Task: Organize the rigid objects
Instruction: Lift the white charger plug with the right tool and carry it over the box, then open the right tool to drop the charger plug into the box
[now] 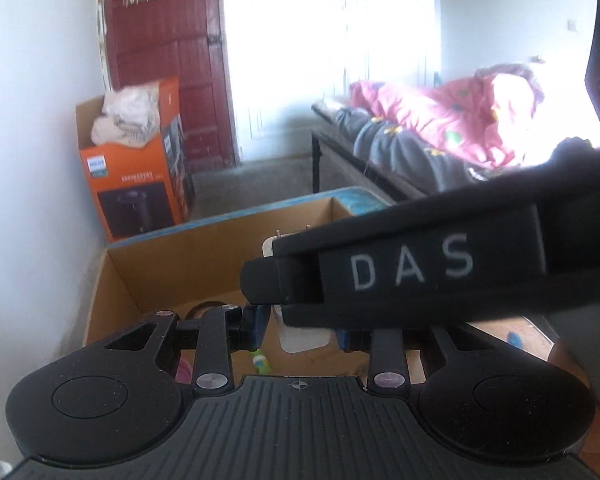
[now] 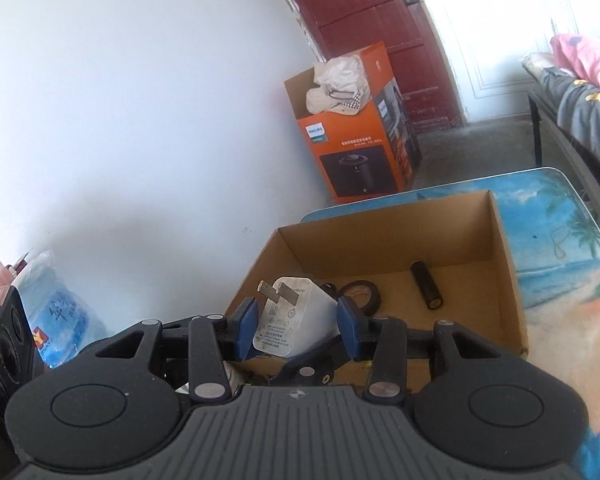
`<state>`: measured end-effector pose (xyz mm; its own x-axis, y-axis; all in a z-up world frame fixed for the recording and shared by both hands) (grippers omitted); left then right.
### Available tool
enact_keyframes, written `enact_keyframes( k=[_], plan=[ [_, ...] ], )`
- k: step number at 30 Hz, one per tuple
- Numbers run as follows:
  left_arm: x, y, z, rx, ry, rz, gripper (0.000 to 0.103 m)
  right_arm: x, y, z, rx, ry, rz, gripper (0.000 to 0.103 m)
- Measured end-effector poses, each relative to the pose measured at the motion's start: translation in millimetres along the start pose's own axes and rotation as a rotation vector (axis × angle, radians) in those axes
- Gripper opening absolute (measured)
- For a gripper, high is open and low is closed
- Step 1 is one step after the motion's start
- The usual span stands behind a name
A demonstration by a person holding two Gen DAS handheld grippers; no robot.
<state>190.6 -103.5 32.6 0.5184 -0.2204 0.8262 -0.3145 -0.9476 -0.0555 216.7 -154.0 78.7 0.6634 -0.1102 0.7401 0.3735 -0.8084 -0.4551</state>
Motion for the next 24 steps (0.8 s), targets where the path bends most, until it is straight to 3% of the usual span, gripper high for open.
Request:
enact_keyframes(
  k=[9, 12, 16, 24],
  plan=[
    [3.0, -29.7, 120.8, -0.053, -0.321, -0.116, 0.032, 28.3, 70.5, 102.7, 0.001, -0.256, 0.132, 0.047],
    [-3.9, -37.0, 142.8, -0.054, -0.412, -0.178, 0.032, 27.4, 86.8, 131.6, 0.006, -0.319, 0.158, 0.047],
    [-0.5, -48.7, 177.1, -0.043, -0.482, -0.240, 0.032, 28.3, 99.2, 165.0, 0.009, -0.370, 0.160, 0.047],
    [-15.1, -62.8, 201.6, -0.027, -0.566, -0.305, 0.032, 21.9, 110.0, 199.4, 0.008, -0.429, 0.136, 0.046]
  ],
)
Point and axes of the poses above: each gripper's, at about its wrist camera, not at the fingertips, and z roughly the way its jaws point, y to its right, x to its top, the point moved 10 cm from there along z, roughly the way its jaws point, and after that the axes turned 1 degree about x, right-handed, at the moved point
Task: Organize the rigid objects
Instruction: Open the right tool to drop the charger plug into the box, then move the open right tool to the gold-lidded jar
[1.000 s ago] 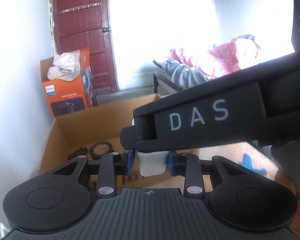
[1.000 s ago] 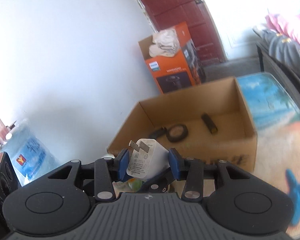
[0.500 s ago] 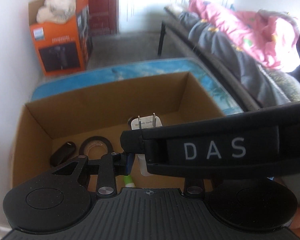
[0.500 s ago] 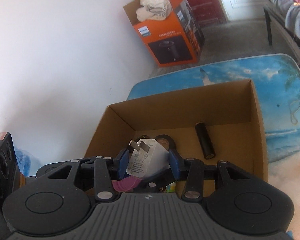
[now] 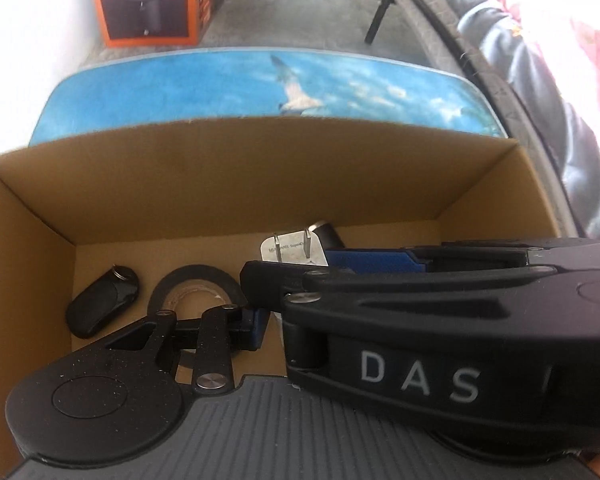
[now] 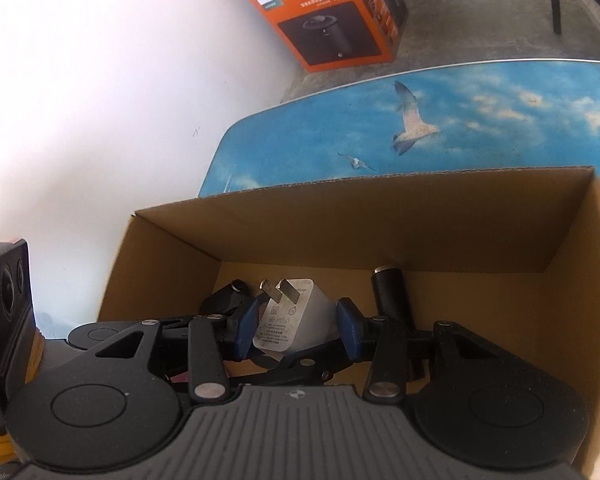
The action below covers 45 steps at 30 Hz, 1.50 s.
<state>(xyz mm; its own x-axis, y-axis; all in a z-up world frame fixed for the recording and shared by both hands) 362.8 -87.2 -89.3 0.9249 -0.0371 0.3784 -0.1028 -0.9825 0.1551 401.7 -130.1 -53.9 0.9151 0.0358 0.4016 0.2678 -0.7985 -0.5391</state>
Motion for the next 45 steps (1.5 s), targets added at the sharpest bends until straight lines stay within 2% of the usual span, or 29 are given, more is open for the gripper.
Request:
enact_keyframes(
  k=[4, 8, 11, 12, 13, 20, 25, 29, 32, 34, 38, 45],
  plan=[
    [-1.4, -2.5, 4.0, -0.013, -0.011, 0.000, 0.033, -1.8, 1.8, 2.7, -0.040, 0.006, -0.046, 0.046],
    [-0.7, 0.0, -1.4, -0.003, -0.001, 0.013, 0.036, -2.2, 3.7, 1.4, -0.045, 0.009, -0.038, 0.046],
    [-0.4, 2.8, -12.0, -0.011, 0.023, 0.011, 0.044, -2.0, 0.3, -11.0, -0.060, 0.042, -0.057, 0.047],
    [1.1, 6.8, -14.1, -0.010, 0.039, 0.018, 0.050, -2.1, -2.0, -17.8, -0.058, 0.056, -0.061, 0.047],
    [0.7, 9.1, -20.1, -0.008, 0.055, 0.028, 0.057, -1.9, -4.7, -26.8, -0.053, 0.077, -0.065, 0.047],
    [-20.7, 32.7, -95.8, -0.037, 0.202, 0.139, 0.072, -23.2, -33.0, -122.4, 0.000, 0.255, -0.106, 0.051],
    [-57.9, 39.1, -159.1, -0.102, 0.332, 0.189, 0.085, -68.3, -51.6, -196.7, 0.081, 0.371, -0.116, 0.051],
    [-102.1, 33.7, -191.0, -0.131, 0.442, 0.193, 0.094, -115.5, -60.8, -229.4, 0.133, 0.409, -0.129, 0.054],
    [-143.2, 30.3, -194.7, -0.130, 0.486, 0.193, 0.098, -152.7, -61.0, -232.6, 0.149, 0.405, -0.129, 0.060],
    [-167.2, 31.5, -188.4, -0.124, 0.511, 0.195, 0.099, -175.1, -57.8, -225.5, 0.141, 0.398, -0.126, 0.060],
    [-208.5, 29.2, -166.3, -0.113, 0.495, 0.165, 0.100, -211.3, -45.8, -198.1, 0.076, 0.373, -0.113, 0.060],
    [-230.8, 14.0, -130.3, 0.005, 0.475, 0.197, 0.099, -237.3, -37.3, -159.9, 0.090, 0.326, -0.043, 0.060]
  ],
)
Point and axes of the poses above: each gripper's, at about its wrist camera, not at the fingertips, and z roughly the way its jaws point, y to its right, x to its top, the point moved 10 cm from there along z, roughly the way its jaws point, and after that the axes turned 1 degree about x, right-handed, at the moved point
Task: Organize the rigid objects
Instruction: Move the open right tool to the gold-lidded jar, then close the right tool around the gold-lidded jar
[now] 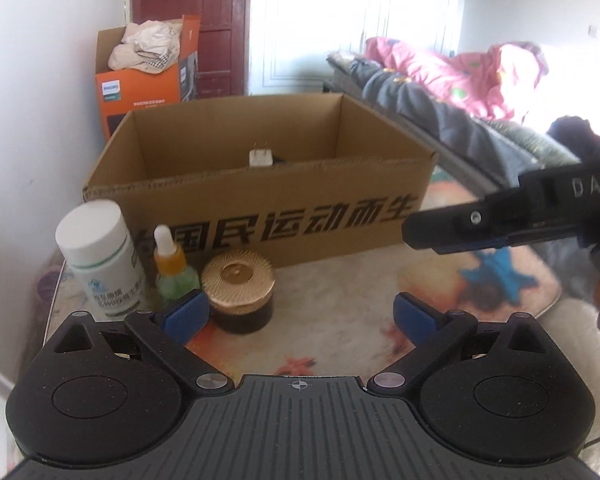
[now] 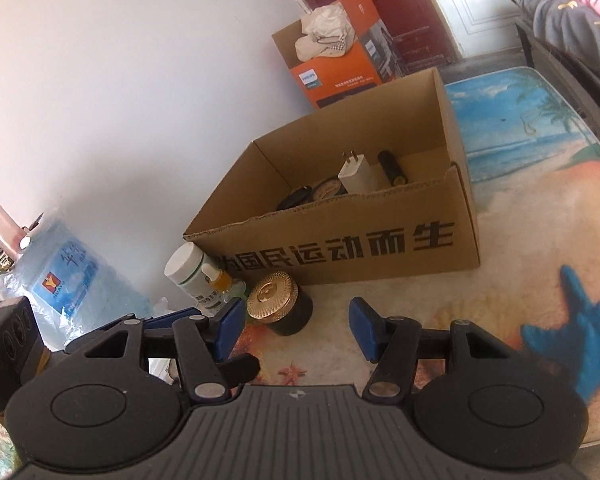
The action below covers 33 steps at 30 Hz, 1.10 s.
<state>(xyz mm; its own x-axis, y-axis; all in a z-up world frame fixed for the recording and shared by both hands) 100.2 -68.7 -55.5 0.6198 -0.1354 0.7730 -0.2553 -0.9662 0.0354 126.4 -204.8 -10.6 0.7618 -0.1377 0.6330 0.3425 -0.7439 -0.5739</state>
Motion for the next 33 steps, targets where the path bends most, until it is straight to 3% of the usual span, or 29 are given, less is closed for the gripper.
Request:
enact_keyframes(
  k=[10, 15, 19, 25, 33],
  plan=[
    [-17.2, -12.4, 30.8, 0.043, 0.000, 0.014, 0.095, -3.7, -2.1, 69.8, 0.031, -0.080, 0.008, 0.060],
    [-20.8, -17.3, 44.0, 0.058, -0.006, -0.002, 0.091, -5.8, 0.3, 102.8, 0.038, -0.127, 0.011, 0.050],
    [-22.1, -19.6, 51.2, 0.057, -0.004, -0.009, 0.089, -6.1, 2.2, 121.4, 0.036, -0.156, 0.005, 0.050],
    [-20.9, -16.1, 55.0, 0.034, 0.022, -0.037, 0.089, -1.1, -4.9, 136.7, 0.076, -0.177, 0.005, 0.050],
    [-22.7, 0.6, 51.8, -0.020, 0.018, -0.008, 0.088, -4.5, 1.4, 123.7, 0.033, -0.174, 0.005, 0.050]
  ],
)
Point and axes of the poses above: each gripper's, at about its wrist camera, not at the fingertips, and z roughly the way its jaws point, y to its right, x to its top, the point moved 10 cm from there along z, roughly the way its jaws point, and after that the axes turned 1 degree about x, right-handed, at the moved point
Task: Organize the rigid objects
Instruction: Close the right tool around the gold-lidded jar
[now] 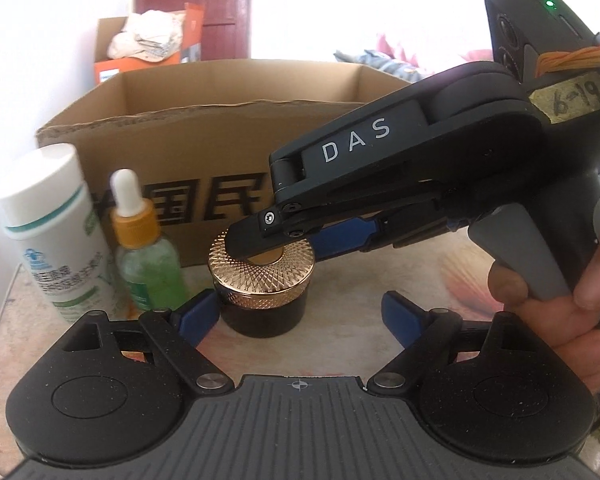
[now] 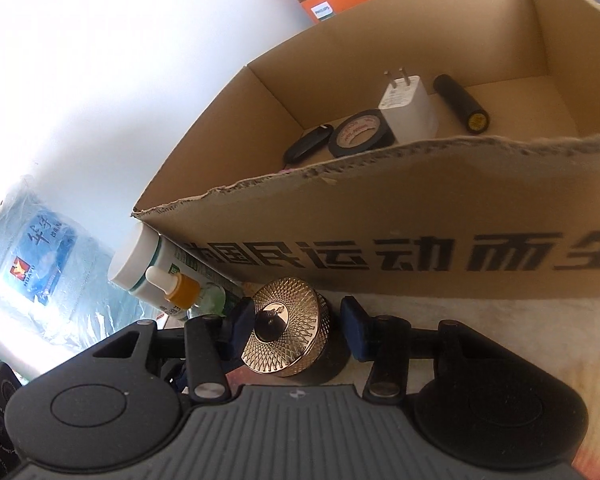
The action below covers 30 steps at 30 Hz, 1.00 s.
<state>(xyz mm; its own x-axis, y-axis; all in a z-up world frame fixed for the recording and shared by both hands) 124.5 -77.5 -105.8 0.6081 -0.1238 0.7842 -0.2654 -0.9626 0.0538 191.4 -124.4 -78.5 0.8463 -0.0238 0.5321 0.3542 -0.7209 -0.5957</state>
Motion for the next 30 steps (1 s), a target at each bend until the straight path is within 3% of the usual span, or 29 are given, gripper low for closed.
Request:
enact_keyframes(
  k=[16, 30],
  plan=[
    [-17.2, 89.1, -14.9, -0.180, -0.031, 0.156, 0.088, -45.3, 54.2, -84.3, -0.075, 0.117, 0.172, 0.051],
    [-5.4, 84.0, 5.5, -0.068, -0.063, 0.206, 0.075, -50.2, 64.8, -93.1, -0.023, 0.154, 0.261, 0.051]
  ],
)
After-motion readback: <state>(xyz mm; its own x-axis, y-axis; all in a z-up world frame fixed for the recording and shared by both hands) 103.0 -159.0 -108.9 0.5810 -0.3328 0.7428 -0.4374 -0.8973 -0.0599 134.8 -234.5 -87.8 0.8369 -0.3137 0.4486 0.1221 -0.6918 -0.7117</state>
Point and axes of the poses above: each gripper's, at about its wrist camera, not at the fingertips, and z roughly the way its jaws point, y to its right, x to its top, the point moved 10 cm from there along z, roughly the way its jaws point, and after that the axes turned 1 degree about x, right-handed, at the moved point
